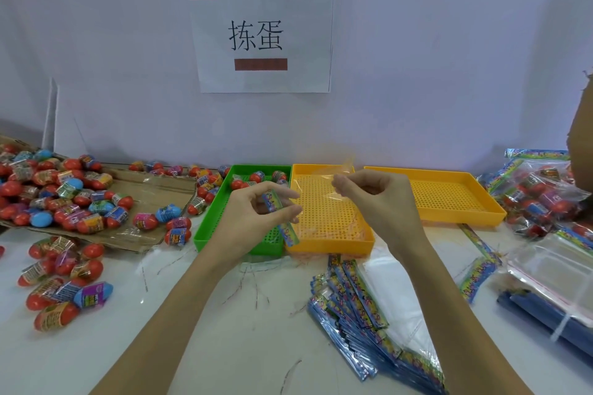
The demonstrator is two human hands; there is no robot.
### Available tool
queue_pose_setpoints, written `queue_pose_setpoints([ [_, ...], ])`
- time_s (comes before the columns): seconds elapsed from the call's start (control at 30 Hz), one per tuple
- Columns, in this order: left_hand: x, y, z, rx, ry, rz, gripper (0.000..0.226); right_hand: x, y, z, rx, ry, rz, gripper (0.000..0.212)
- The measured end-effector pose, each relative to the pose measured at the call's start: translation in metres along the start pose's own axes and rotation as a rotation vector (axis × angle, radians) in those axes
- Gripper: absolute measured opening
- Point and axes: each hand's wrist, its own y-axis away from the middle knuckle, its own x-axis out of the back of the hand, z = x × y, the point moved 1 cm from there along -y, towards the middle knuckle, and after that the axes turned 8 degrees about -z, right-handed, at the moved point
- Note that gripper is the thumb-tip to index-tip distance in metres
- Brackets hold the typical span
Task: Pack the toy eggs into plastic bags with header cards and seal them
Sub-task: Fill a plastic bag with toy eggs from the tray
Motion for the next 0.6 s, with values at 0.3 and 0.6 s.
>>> queue_pose_setpoints([
  [0.3, 0.001, 0.0, 0.0, -0.032, -0.12, 0.023, 0.007, -0.012, 0.0, 0.003, -0.056, -0.205, -0.163, 0.019],
  [0.6, 0.001, 0.0, 0.0, 0.038, 0.127, -0.012, 0.024, -0.008, -0.001, 0.01, -0.098, -0.154, -0.216, 0.02],
])
